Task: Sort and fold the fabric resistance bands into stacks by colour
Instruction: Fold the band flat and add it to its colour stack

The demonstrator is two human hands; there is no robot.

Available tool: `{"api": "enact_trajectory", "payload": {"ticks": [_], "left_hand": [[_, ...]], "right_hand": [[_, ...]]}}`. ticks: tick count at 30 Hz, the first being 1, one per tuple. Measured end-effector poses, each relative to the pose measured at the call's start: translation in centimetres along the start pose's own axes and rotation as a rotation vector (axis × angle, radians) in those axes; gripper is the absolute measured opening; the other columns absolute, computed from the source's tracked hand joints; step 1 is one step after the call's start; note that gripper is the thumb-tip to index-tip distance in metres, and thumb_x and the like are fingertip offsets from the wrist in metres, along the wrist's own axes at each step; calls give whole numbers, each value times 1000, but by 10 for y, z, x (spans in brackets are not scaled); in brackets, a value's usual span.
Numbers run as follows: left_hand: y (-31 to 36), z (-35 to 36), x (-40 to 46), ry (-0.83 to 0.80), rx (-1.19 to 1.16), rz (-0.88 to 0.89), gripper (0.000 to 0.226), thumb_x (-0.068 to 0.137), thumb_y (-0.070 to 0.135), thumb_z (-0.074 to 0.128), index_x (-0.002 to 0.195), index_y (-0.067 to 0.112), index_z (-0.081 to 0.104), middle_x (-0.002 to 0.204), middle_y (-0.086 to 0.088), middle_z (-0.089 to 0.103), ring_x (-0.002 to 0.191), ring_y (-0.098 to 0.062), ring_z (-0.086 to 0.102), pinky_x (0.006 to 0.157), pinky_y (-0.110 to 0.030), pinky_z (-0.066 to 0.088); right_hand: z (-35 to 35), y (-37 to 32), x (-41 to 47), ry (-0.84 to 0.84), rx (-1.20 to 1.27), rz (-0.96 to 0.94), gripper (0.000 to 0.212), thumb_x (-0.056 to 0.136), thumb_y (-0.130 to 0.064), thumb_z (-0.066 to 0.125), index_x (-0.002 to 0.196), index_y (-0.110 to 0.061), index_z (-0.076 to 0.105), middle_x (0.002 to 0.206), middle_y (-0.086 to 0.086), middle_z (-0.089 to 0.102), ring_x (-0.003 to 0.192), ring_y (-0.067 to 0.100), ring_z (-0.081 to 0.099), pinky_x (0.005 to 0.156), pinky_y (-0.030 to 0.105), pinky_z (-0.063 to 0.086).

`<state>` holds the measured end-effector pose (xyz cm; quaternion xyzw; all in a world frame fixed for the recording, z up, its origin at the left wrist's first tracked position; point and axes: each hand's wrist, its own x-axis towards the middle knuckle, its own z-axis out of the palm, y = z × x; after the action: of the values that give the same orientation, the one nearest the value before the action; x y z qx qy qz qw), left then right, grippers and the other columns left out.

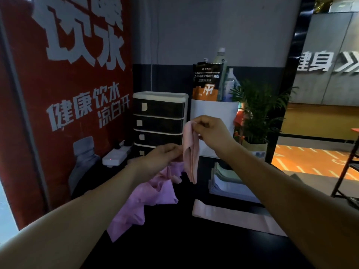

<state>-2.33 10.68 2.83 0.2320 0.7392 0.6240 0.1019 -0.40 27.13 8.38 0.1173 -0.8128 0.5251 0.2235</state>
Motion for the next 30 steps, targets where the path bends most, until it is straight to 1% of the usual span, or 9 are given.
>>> {"api": "enact_trajectory", "payload": {"ticks": [5, 10, 12, 14, 16, 19, 22, 26, 30], "left_hand": [[1, 25, -7, -41, -88, -36, 15, 94, 23, 51, 95, 15, 64, 96, -8, 57, 91, -22, 47, 75, -28, 37], [5, 49, -12, -130, -251, -168, 39, 92, 47, 44, 101, 15, 64, 103, -5, 70, 90, -15, 63, 83, -31, 47], [6, 59, -17, -182, -305, -175, 32, 93, 37, 49, 98, 9, 65, 84, -1, 70, 87, -14, 62, 87, -29, 48], [7, 64, -21, -180, -308, -171, 21, 91, 21, 54, 104, 7, 64, 84, 2, 70, 88, -10, 63, 90, -26, 50], [7, 61, -24, -131, -260, -170, 23, 89, 15, 59, 110, 7, 63, 94, -1, 70, 87, -10, 64, 82, -24, 53], [9, 48, -25, 85, -211, -166, 26, 87, 13, 62, 112, 8, 60, 88, -6, 66, 75, -16, 62, 69, -27, 56], [11, 32, -23, 293, -288, -120, 15, 88, 10, 62, 103, 11, 62, 88, -9, 64, 75, -19, 59, 54, -22, 56], [21, 24, -15, 421, -345, 27, 8, 92, 12, 57, 87, 15, 63, 82, -3, 62, 70, -11, 55, 66, -25, 52], [44, 27, -9, 411, -140, 188, 12, 95, 17, 53, 90, 19, 64, 88, 0, 63, 81, -11, 57, 80, -27, 50]], "right_hand": [[-21, 8, -22, 52, 45, 88, 17, 96, -8, 47, 89, -10, 63, 70, -5, 56, 61, 4, 49, 52, 9, 42], [-36, 6, -35, 63, -17, 115, 21, 97, -13, 46, 94, -5, 65, 76, -2, 58, 67, 6, 51, 62, 18, 42], [-41, 4, -38, 78, -31, 113, 23, 97, -12, 45, 98, 0, 65, 78, 2, 59, 67, 9, 51, 61, 18, 41], [-48, 4, -41, 104, -5, 130, 23, 97, -10, 44, 99, 4, 63, 74, 6, 57, 65, 13, 51, 54, 16, 43], [-56, 5, -45, 128, 70, 162, 22, 97, -6, 44, 99, 6, 62, 73, 7, 58, 65, 13, 53, 49, 13, 46], [-69, 15, -49, 143, 35, 183, 20, 97, -9, 47, 95, 1, 65, 78, 4, 61, 77, 17, 57, 70, 28, 54], [-73, 24, -53, 145, -85, 198, 18, 96, -11, 50, 92, -6, 67, 85, 4, 62, 85, 17, 55, 79, 31, 45], [-70, 25, -59, 58, -104, 208, 13, 93, -11, 55, 90, -7, 67, 78, -3, 59, 77, 10, 51, 63, 17, 41], [-70, 13, -59, -103, -123, 224, 13, 91, -7, 57, 94, -4, 69, 90, 4, 63, 85, 13, 55, 72, 22, 45]]}}
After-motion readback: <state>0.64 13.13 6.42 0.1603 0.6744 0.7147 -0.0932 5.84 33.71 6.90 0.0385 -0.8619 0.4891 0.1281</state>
